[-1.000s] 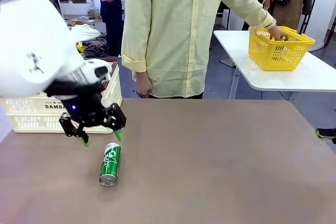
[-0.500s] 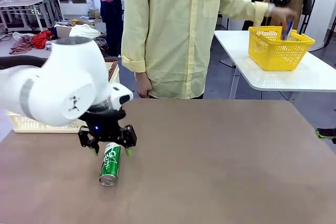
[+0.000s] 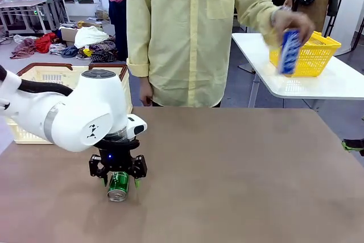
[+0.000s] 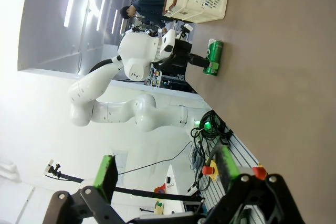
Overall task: Place the drinks into the Shopping basket.
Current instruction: Pick up one drink and place it into the Shopping basket.
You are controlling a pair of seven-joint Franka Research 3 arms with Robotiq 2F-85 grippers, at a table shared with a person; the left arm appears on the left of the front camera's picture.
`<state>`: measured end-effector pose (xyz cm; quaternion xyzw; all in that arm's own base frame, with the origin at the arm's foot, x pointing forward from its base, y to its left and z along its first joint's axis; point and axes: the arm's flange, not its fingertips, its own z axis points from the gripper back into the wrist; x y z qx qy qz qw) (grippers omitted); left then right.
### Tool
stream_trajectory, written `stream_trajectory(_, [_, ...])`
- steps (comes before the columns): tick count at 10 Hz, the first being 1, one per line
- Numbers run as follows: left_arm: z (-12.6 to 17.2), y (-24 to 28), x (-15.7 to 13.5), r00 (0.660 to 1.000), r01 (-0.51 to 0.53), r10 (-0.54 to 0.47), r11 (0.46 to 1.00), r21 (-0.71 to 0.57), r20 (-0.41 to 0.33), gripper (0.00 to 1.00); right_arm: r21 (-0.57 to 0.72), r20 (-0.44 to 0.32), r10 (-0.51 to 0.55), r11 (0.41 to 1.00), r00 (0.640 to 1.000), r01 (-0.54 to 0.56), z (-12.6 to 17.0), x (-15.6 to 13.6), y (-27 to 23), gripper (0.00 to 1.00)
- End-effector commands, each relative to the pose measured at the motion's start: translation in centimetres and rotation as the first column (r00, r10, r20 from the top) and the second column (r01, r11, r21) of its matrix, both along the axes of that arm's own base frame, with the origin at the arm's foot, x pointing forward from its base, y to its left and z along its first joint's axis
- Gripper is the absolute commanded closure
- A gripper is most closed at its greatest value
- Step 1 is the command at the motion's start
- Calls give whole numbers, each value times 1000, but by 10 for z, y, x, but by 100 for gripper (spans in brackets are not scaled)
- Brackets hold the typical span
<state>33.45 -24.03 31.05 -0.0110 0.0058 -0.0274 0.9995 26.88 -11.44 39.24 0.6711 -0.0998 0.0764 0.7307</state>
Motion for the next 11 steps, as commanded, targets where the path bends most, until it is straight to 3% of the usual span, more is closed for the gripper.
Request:
stream_trajectory(1, [-10,11,-7,1000,-1,1,1000,-9,9,0,5,-12,5,1000,1000,-5,3,-1,-1,0])
stream_trajectory(2, [-11,12,-3,1000,-11,11,1000,-17,8,0,5,-12,5,1000,1000,-5,3,-1,-1,0])
stream_trajectory(3, [-10,15,0,1000,2,-3,1000,7,25,60,5,-12,5,1000,1000,-5,3,-1,-1,0])
stream_trajectory(4, [-5,21,1,999,22,-21,999,-30,34,100,5,-12,5,1000,1000,-5,3,-1,-1,0])
stream_trajectory(6, [6,44,2,997,26,-22,998,-54,73,100,5,-12,5,1000,1000,-5,3,-1,-1,0])
stream_trajectory(8, [24,116,2,995,95,-83,971,-221,62,100,5,-12,5,1000,1000,-5,3,-1,-1,0])
stream_trajectory(10, [36,242,-38,989,147,-138,915,-375,50,100,5,-12,5,1000,1000,-5,3,-1,-1,0])
stream_trajectory(11, [44,288,-73,977,205,-148,851,-484,153,100,5,-12,5,1000,1000,-5,3,-1,-1,0])
